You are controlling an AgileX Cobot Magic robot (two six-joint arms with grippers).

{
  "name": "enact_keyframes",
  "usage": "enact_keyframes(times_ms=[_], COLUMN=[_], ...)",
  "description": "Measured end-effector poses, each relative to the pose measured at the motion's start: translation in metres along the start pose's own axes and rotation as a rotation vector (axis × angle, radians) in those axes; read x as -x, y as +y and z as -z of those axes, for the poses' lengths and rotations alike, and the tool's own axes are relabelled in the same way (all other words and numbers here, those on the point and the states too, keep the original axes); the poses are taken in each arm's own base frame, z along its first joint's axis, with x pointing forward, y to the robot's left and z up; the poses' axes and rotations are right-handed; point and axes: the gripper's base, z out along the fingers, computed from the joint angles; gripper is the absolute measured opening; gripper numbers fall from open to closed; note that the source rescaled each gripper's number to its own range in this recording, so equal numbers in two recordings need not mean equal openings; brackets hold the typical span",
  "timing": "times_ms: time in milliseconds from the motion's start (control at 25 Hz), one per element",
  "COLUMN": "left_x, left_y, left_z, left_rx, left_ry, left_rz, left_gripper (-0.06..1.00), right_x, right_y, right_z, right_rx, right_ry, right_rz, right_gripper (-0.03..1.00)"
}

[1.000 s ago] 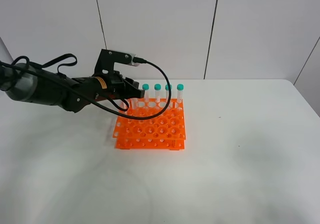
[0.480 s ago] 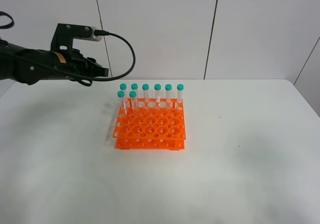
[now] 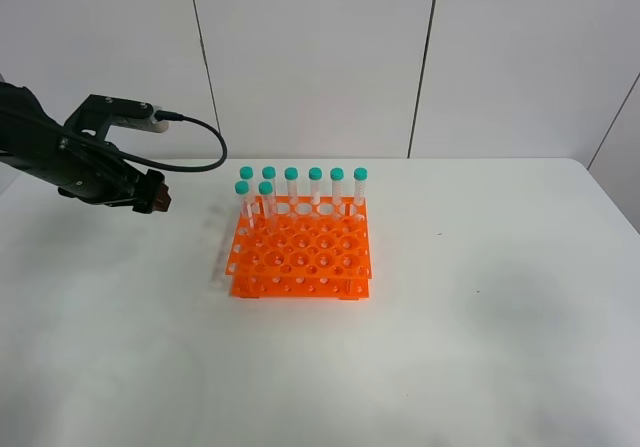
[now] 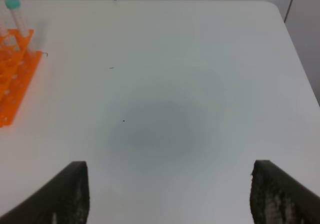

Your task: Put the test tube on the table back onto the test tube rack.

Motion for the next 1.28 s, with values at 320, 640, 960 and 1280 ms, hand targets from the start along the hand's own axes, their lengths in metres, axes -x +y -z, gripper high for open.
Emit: enact_keyframes(times_ms=[320, 640, 960, 1280], left_x=[-0.019, -0.031, -0.048, -0.061], left_y=[-0.006, -0.012, -0.003, -0.003], left_z=[0.021, 0.058, 0.124, 0.161], left_rx=[-0.061, -0.111, 0.008, 0.075], left_ry=[0.23, 0.368, 0.467, 0.363], left_rz=[0.042, 0.049, -0.019, 0.138], left_gripper=[0.99, 1.0, 1.0, 1.0], right_x=[0.0, 0.0, 0.0, 0.0], right_y=[0.0, 0.0, 0.0, 0.0], right_z=[0.0, 0.0, 0.0, 0.0], right_rx=[0.0, 0.0, 0.0, 0.0], right_ry=[0.0, 0.0, 0.0, 0.0], right_rz=[0.0, 0.0, 0.0, 0.0], right_gripper=[1.0, 1.0, 1.0, 1.0])
